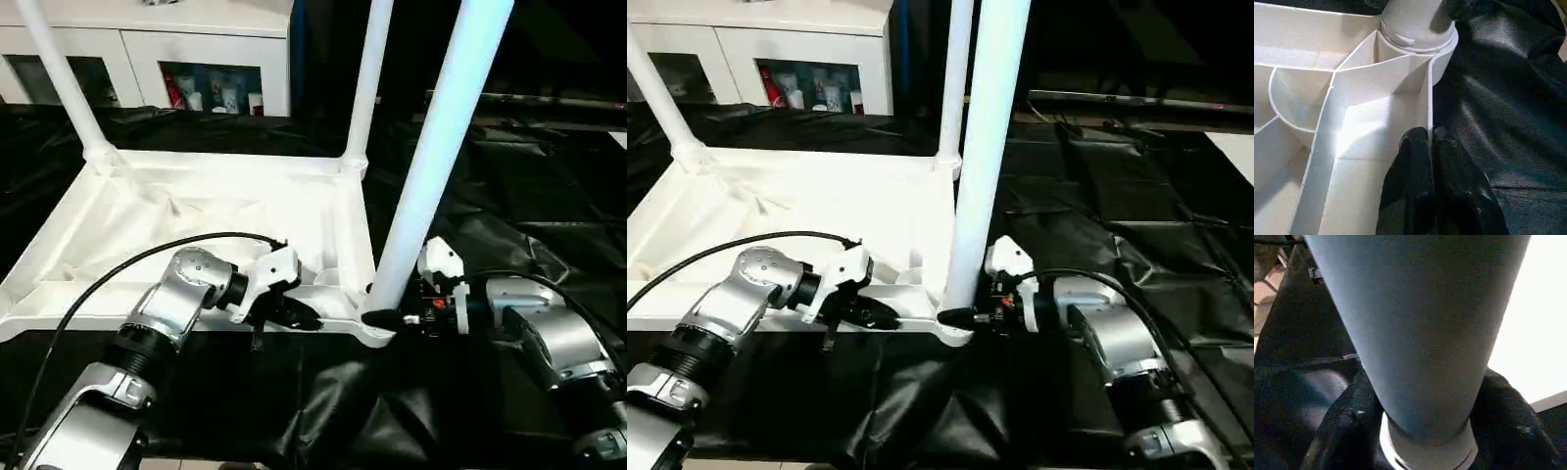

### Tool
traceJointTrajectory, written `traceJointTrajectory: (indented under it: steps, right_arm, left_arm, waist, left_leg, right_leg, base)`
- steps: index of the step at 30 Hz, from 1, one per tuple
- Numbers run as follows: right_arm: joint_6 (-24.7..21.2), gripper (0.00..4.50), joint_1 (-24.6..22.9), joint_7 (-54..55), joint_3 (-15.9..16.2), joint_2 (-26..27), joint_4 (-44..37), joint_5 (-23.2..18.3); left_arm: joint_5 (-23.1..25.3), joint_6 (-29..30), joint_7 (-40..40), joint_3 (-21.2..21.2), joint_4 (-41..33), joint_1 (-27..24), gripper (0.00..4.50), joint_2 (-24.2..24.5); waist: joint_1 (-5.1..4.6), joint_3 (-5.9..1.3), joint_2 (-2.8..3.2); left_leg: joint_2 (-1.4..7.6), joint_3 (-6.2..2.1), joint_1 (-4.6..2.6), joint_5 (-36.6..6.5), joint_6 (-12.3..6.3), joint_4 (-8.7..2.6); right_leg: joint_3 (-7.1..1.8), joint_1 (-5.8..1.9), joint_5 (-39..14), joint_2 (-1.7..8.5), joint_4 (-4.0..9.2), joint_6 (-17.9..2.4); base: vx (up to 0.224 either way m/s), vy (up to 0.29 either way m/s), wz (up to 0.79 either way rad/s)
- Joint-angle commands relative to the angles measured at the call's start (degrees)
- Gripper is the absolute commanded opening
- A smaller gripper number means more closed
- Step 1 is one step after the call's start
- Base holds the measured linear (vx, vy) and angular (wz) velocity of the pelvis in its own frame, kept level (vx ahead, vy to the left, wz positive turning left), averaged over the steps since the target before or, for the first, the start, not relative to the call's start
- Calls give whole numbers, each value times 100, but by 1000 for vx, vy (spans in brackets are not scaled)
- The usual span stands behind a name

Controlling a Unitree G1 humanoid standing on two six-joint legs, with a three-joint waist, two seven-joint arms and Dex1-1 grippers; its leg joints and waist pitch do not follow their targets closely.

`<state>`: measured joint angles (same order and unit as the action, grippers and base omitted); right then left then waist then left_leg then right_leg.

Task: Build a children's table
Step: Rotate leg to tighten

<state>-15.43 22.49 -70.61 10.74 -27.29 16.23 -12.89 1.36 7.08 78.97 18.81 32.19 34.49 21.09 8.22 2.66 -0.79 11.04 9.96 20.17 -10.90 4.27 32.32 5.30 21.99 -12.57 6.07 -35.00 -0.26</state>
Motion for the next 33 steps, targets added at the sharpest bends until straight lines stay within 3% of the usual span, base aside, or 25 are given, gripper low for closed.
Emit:
traceJointTrajectory:
  steps: [1, 7, 9, 10, 11, 12, 14, 16, 18, 21, 22, 23, 26, 27, 29, 31, 33]
  right_arm:
    - [31, 210, 77, -181, 121, -13, 34, -30]
    - [85, 201, 55, 33, 88, 93, 134, 31]
    - [114, 200, 50, 382, 5, 227, 230, 104]
    - [104, 199, 48, 1090, -117, 463, 421, 274]
    - [100, 198, 47, 1240, -142, 512, 462, 310]
    - [-89, 197, 56, 2319, -319, 869, 694, 521]
    - [-209, 194, 16, 2939, -459, 1157, 767, 550]
    - [-246, 194, -52, 3156, -513, 1331, 715, 521]
    - [-232, 194, -202, 3583, -550, 1683, 574, 548]
    - [-175, 194, -264, 3455, -553, 1780, 454, 444]
    - [-277, 249, -291, 3443, -675, 1888, 358, 256]
    - [-332, 263, -306, 3412, -704, 1914, 301, 187]
    - [-416, 284, -351, 3419, -650, 1880, 144, 213]
    - [-388, 299, -377, 3423, -638, 1817, 52, 234]
    - [-339, 309, -429, 3358, -621, 1730, -92, 240]
    - [-347, 309, -493, 3220, -647, 1611, -261, 195]
    - [-404, 309, -590, 3009, -704, 1439, -513, 107]
  left_arm:
    - [110, 55, 51, 239, 76, -67, 0, -15]
    - [197, 105, -470, 137, 176, -38, 0, -122]
    - [274, 150, -870, 58, 310, 41, 0, -247]
    - [313, 237, -1506, -102, 504, 165, 0, -502]
    - [318, 255, -1638, -136, 544, 190, 0, -557]
    - [308, 440, -2243, -285, 651, 294, 0, -890]
    - [291, 542, -2518, -323, 670, 335, 0, -1117]
    - [281, 545, -2539, -294, 645, 331, 0, -1203]
    - [269, 408, -2424, -149, 555, 286, 0, -1389]
    - [321, 225, -2280, -47, 572, 277, 0, -1347]
    - [340, 119, -2240, -46, 606, 283, 0, -1326]
    - [349, 90, -2222, -55, 632, 291, 0, -1307]
    - [388, -17, -2168, -41, 717, 331, 0, -1241]
    - [395, -100, -2136, -33, 766, 368, 0, -1199]
    - [399, -202, -2111, -33, 814, 404, 0, -1171]
    - [400, -306, -2126, -62, 867, 435, 0, -1170]
    - [390, -470, -2131, -110, 939, 473, 0, -1175]
  waist:
    - [-3, -259, -40]
    - [-2, -251, -49]
    - [-8, -232, -63]
    - [-9, -224, -72]
    - [-8, -201, -63]
    - [-17, -202, -72]
    - [-36, -196, -78]
    - [-56, -195, -79]
    - [-57, -198, -73]
    - [-28, -206, -74]
    - [-25, -208, -35]
    - [-20, -211, -39]
    - [-19, -225, 12]
    - [-26, -222, -6]
    - [-21, -239, 24]
    - [-21, -239, 15]
    - [-6, -253, 22]
  left_leg:
    - [255, -37, -3, -669, -474, -342]
    - [255, -34, -8, -653, -483, -340]
    - [254, -30, -14, -826, -417, -359]
    - [256, -34, -23, -951, -347, -376]
    - [249, -31, -55, -1084, -234, -395]
    - [249, -39, -63, -1199, -132, -416]
    - [249, -79, -33, -1362, 16, -461]
    - [246, -94, -13, -1434, 40, -476]
    - [247, -82, -38, -1457, 24, -471]
    - [225, -72, -21, -1393, -58, -472]
    - [229, -72, -19, -1357, -83, -476]
    - [238, -76, -12, -1329, -78, -477]
    - [231, -84, 3, -1239, -76, -476]
    - [230, -77, 5, -1229, -73, -473]
    - [235, -75, 2, -1183, -66, -463]
    - [232, -73, 7, -1153, -83, -457]
    - [230, -57, -2, -953, -176, -422]
  right_leg:
    - [-301, -279, -120, 321, 344, -1468]
    - [-303, -270, -130, 319, 347, -1462]
    - [-308, -256, -436, 333, 388, -1428]
    - [-314, -249, -707, 345, 419, -1371]
    - [-320, -220, -1065, 343, 470, -1281]
    - [-327, -218, -1369, 356, 495, -1191]
    - [-309, -229, -1872, 369, 536, -965]
    - [-317, -219, -1955, 370, 557, -835]
    - [-337, -185, -1830, 364, 575, -791]
    - [-334, -205, -1746, 352, 584, -703]
    - [-339, -206, -1676, 348, 592, -710]
    - [-338, -208, -1621, 352, 578, -716]
    - [-325, -229, -1373, 336, 547, -795]
    - [-325, -228, -1333, 328, 547, -795]
    - [-329, -234, -1248, 338, 528, -823]
    - [-326, -243, -1180, 334, 529, -827]
    - [-331, -244, -779, 319, 491, -911]
  base:
    - [0, 0, 0]
    - [0, 0, 0]
    - [0, 0, 0]
    - [0, 0, 0]
    - [0, 0, 0]
    - [-50, -4, 4]
    - [-51, -1, 0]
    - [0, 0, 0]
    - [0, 0, 0]
    - [0, 0, 0]
    - [0, 0, 0]
    - [0, 0, 0]
    - [0, 0, 0]
    - [0, 0, 0]
    - [0, 0, 0]
    - [0, 0, 0]
    - [0, 0, 0]
